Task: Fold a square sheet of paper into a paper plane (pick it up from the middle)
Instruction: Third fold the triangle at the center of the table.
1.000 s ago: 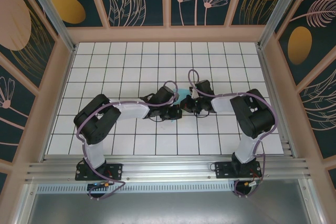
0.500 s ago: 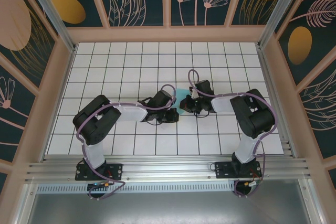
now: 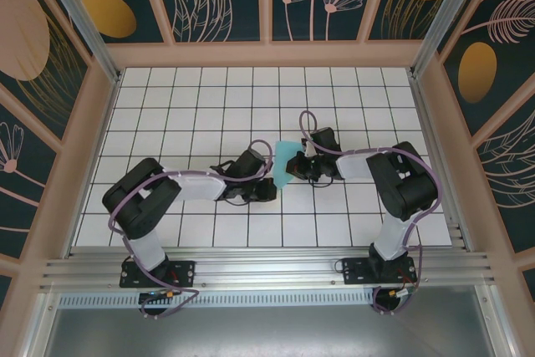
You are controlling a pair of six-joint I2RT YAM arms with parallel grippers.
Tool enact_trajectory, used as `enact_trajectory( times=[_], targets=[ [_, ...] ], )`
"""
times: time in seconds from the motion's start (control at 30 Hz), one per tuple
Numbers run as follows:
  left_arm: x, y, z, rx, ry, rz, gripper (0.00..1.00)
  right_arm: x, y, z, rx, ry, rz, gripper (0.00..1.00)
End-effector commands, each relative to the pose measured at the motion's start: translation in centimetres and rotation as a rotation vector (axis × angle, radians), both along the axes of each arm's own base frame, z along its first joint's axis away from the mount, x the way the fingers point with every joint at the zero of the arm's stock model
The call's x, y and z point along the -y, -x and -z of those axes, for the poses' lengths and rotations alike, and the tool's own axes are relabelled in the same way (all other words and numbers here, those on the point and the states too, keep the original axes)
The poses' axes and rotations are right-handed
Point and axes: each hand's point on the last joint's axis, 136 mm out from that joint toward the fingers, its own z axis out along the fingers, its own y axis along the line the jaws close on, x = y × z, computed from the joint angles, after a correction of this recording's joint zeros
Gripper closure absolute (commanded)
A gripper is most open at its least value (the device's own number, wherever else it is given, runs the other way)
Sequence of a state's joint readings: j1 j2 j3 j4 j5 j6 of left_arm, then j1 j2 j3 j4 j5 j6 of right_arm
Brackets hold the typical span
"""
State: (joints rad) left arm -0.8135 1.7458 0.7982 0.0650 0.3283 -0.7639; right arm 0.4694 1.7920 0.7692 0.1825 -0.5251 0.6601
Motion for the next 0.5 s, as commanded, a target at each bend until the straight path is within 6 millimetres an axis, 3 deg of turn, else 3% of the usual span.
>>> enact_trajectory(
  times=[0.0, 0.2, 0.37, 0.47],
  targets=[
    [-2.0, 0.9, -0.8, -0.021, -0.047, -0.035, 0.90, 4.0, 1.7, 4.5, -0.089, 0.192, 0.065, 0.92],
    [-0.3, -2.7, -6.0, 0.102, 0.062, -0.094, 0.87, 3.6, 1.4, 3.9, -0.078, 0.171, 0.064, 0.92],
    [1.3, -6.3, -6.6, 0.114, 0.119, -0.121, 0.86, 3.3, 1.3, 3.8, -0.079, 0.150, 0.063, 0.92],
    [2.7, -7.7, -5.7, 0.108, 0.108, -0.103, 0.87, 3.1, 1.1, 3.5, -0.073, 0.143, 0.064, 0.92]
  ],
)
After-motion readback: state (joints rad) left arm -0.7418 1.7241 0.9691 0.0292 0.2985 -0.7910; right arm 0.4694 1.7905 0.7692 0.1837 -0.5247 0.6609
